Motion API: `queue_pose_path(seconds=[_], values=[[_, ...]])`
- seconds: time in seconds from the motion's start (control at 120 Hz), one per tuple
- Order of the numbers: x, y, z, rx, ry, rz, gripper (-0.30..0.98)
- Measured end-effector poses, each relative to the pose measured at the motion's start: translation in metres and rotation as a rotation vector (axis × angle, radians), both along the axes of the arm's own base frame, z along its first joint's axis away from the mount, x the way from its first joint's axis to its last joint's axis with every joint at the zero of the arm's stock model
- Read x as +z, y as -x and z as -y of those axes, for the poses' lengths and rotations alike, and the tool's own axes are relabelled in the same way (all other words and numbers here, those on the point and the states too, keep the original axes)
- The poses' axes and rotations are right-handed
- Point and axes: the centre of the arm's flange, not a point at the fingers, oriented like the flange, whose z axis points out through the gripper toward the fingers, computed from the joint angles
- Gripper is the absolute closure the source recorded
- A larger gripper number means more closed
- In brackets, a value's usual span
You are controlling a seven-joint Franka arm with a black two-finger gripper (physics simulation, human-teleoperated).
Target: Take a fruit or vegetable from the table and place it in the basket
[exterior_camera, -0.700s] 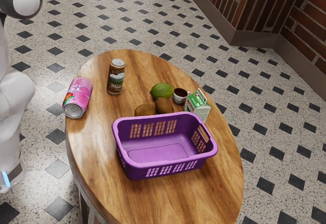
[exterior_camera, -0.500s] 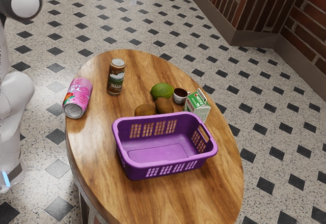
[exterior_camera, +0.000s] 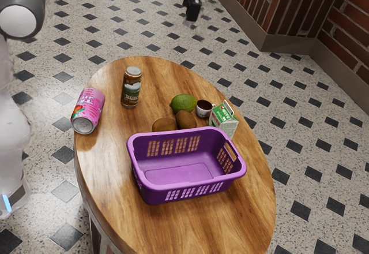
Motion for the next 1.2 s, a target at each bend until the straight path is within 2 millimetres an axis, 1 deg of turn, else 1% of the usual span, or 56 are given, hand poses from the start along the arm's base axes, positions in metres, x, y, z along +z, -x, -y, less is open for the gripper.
queue_pose_path(seconds=[0.017, 0.033, 0.067, 0.1, 0.117, 0.158, 0.175, 0.192, 0.225, 0.25, 0.292, 0.325, 0.367, 0.408, 0.45, 0.483, 0.517, 0.567, 0.675, 0.783, 0.867, 0.908, 0.975, 1.15, 1.2], values=[[-0.005, -0.003, 0.006, -0.019, 0.013, -0.006, 0.02], [-0.011, -0.008, 0.017, -0.047, 0.024, -0.015, 0.02], [-0.027, -0.022, 0.046, -0.111, 0.040, -0.042, 0.02], [-0.039, -0.029, 0.077, -0.174, 0.050, -0.061, 0.02], [-0.045, -0.030, 0.092, -0.207, 0.054, -0.069, 0.02], [-0.063, -0.020, 0.126, -0.286, 0.063, -0.081, 0.02], [-0.068, -0.016, 0.134, -0.308, 0.067, -0.081, 0.02], [-0.073, -0.012, 0.138, -0.317, 0.070, -0.079, 0.02], [-0.082, -0.007, 0.131, -0.308, 0.079, -0.072, 0.02], [-0.088, -0.006, 0.121, -0.290, 0.089, -0.066, 0.02], [-0.107, -0.007, 0.100, -0.254, 0.107, -0.065, 0.02], [-0.119, -0.004, 0.089, -0.238, 0.119, -0.060, 0.02], [-0.126, 0.005, 0.083, -0.234, 0.132, -0.040, 0.02], [-0.123, 0.024, 0.080, -0.237, 0.145, -0.005, 0.02], [-0.124, 0.038, 0.075, -0.235, 0.155, 0.022, 0.02], [-0.132, 0.046, 0.071, -0.229, 0.161, 0.034, 0.02], [-0.140, 0.049, 0.069, -0.227, 0.164, 0.044, 0.02], [-0.155, 0.045, 0.071, -0.224, 0.166, 0.048, 0.02], [-0.183, 0.027, 0.081, -0.191, 0.175, 0.044, 0.02], [-0.214, 0.010, 0.084, -0.132, 0.199, 0.020, 0.02], [-0.245, 0.009, 0.076, -0.078, 0.211, -0.006, 0.02], [-0.256, 0.007, 0.072, -0.053, 0.214, -0.004, 0.02], [-0.266, 0.005, 0.070, -0.029, 0.218, 0.011, 0.02], [-0.272, -0.003, 0.074, 0.001, 0.222, 0.065, 0.02], [-0.278, -0.002, 0.074, 0.011, 0.223, 0.065, 0.02]])
